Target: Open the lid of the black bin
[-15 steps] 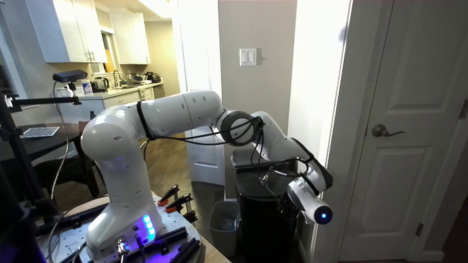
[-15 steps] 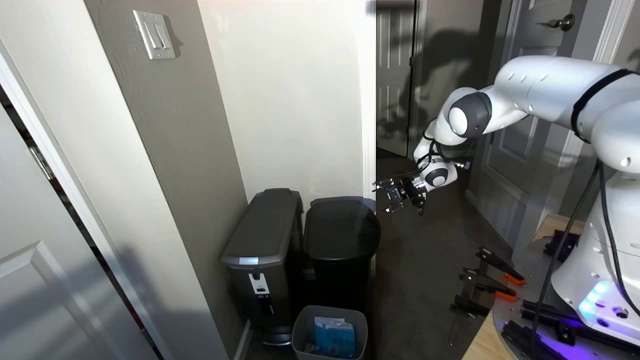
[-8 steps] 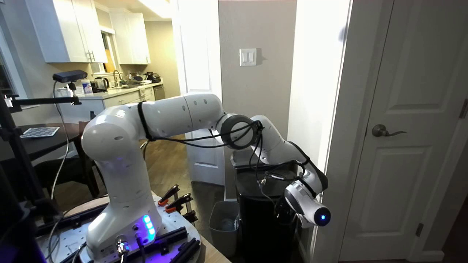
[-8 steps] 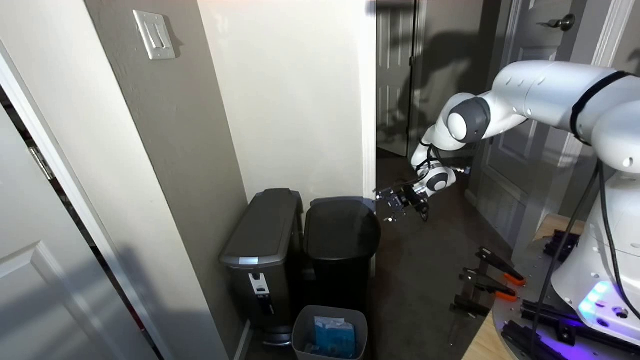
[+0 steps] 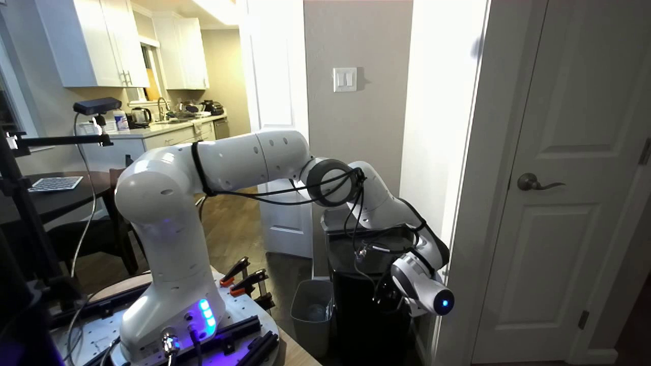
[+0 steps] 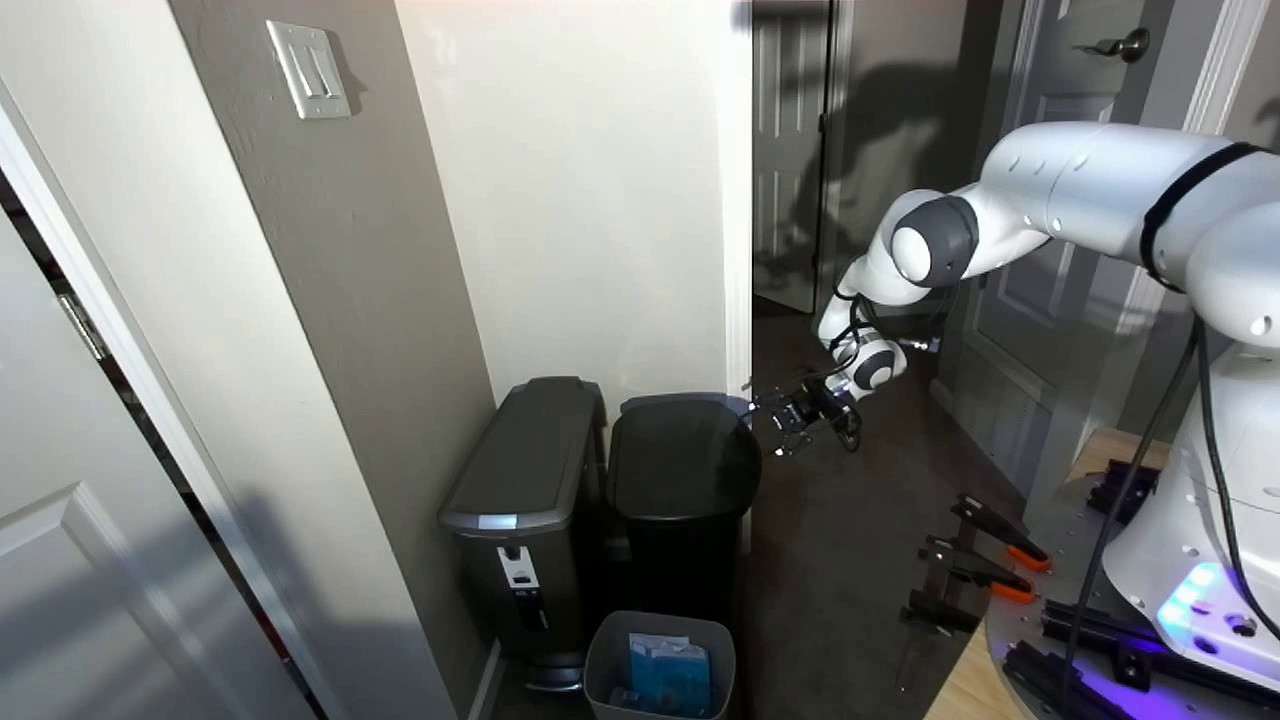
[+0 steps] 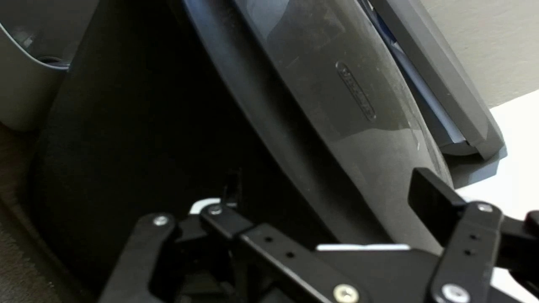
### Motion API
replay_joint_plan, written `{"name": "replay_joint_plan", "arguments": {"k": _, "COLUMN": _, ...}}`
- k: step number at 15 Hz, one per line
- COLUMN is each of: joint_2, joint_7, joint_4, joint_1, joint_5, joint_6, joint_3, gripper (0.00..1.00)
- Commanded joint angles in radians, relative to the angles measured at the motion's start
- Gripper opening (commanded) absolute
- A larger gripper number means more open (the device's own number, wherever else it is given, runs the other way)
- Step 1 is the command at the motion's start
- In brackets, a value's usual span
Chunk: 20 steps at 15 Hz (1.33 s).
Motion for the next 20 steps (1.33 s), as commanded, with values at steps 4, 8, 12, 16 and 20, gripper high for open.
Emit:
{"name": "replay_joint_plan", "arguments": {"k": 4, "joint_2": -0.065, "joint_7": -0.006, "joint_4": -0.100, "joint_1": -0.004, "joint_5": 0.008, "joint_6": -0.048, "joint_3": 0.028, "gripper": 1.00}}
{"name": "replay_joint_plan", "arguments": {"k": 8, "joint_2": -0.117, "joint_7": -0.024, "joint_4": -0.157, "joint_1": -0.005, "joint_5": 0.016, "joint_6": -0.044, "joint_3": 0.034, "gripper": 1.00}}
{"name": "replay_joint_plan", "arguments": {"k": 12, "joint_2": -0.185, "joint_7": -0.037, "joint_4": -0.223, "joint_1": -0.007, "joint_5": 0.022, "joint_6": -0.047, "joint_3": 0.041, "gripper": 1.00}}
{"name": "replay_joint_plan", "arguments": {"k": 16, "joint_2": -0.240, "joint_7": -0.047, "joint_4": -0.279, "joint_1": -0.005, "joint_5": 0.017, "joint_6": -0.040, "joint_3": 0.047, "gripper": 1.00}}
{"name": "replay_joint_plan", "arguments": {"k": 20, "joint_2": -0.303, "joint_7": -0.091, "joint_4": -0.350, "joint_1": 0.010, "joint_5": 0.020, "joint_6": -0.034, "joint_3": 0.046, "gripper": 1.00}}
